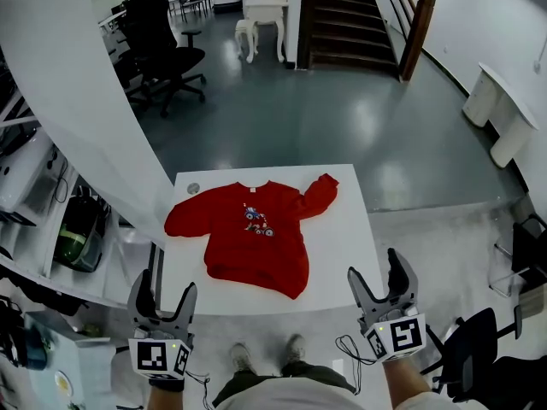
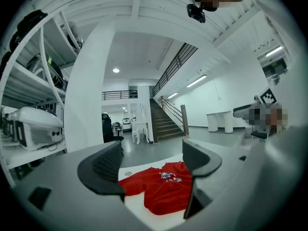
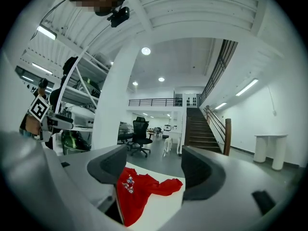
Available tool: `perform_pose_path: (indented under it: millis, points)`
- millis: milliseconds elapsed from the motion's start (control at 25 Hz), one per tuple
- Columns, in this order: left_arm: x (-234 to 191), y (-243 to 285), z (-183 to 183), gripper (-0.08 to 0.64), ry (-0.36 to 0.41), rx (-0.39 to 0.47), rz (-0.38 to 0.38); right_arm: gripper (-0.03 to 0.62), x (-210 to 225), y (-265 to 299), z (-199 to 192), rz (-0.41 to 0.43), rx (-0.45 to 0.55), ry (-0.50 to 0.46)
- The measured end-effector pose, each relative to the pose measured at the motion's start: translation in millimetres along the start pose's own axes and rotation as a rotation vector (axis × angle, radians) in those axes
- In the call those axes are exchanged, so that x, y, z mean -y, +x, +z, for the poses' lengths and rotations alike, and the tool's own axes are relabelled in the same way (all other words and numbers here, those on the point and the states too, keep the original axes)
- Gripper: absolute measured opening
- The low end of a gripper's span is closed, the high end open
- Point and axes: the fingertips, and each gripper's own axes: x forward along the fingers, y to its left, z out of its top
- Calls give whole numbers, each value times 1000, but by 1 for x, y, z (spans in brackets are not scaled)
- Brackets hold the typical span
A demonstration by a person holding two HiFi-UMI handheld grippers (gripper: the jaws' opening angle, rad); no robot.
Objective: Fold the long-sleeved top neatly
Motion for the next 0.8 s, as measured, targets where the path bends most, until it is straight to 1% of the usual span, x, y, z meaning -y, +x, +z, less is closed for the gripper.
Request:
perform_pose_path:
  millis: [240, 560, 800]
  points:
    - [13, 24, -42, 388, 22, -70, -38, 364, -20, 17, -40, 67, -71, -7]
    - [19, 56, -126, 388, 17, -209, -71, 332, -50, 37, -103, 119, -166, -3]
    - [18, 74, -183, 388, 7, -299, -89, 321, -69, 50, -147, 141, -231, 10]
